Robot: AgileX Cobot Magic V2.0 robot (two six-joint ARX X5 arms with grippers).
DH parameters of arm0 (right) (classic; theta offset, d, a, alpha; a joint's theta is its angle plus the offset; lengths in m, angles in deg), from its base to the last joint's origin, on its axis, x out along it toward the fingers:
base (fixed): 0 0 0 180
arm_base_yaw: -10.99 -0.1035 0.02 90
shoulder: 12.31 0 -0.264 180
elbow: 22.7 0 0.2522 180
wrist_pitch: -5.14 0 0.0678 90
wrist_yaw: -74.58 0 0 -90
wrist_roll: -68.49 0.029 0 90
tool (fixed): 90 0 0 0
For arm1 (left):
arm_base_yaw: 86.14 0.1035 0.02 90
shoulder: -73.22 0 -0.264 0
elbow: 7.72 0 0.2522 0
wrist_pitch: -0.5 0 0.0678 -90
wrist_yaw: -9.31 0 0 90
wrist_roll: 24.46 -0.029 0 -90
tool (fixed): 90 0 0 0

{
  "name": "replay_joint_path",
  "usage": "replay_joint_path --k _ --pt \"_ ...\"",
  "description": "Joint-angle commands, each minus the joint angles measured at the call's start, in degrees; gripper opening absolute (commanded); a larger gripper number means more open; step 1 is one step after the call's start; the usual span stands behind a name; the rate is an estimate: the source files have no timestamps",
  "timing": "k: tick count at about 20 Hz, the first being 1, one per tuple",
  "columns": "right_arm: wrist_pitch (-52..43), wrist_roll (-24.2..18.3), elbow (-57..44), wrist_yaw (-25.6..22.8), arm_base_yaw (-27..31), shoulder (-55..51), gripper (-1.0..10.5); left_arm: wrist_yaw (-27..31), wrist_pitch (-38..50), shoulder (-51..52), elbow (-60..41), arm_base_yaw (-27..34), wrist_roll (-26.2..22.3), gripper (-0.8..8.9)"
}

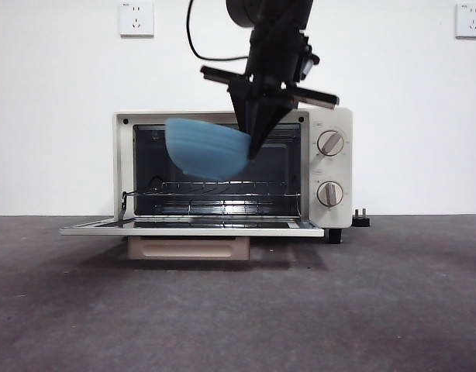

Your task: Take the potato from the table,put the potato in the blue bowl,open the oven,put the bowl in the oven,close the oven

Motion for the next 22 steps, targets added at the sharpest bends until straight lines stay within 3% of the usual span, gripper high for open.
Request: replay_joint_path --k 1,6,12,22 --pt "-0.3 4.7 0.8 0.2 0.9 1.7 -0.1 0.2 0.2 0.2 -0.3 -0.1 -0.2 -0.06" --pt "-2.1 10.1 0.8 -0.6 2.6 1.9 -0.1 0.2 0.2 0.2 -0.3 -0.1 -0.3 -0.06" --pt "-4.7 16.1 0.8 -6.4 2.7 2.0 -0.1 0.2 0.2 0.2 -0.3 -0.1 -0.2 -0.06" --pt "-5.2 19.2 0.8 -9.3 2.7 3.2 -0.1 0.2 0.2 0.2 -0.3 -0.1 -0.2 -0.06"
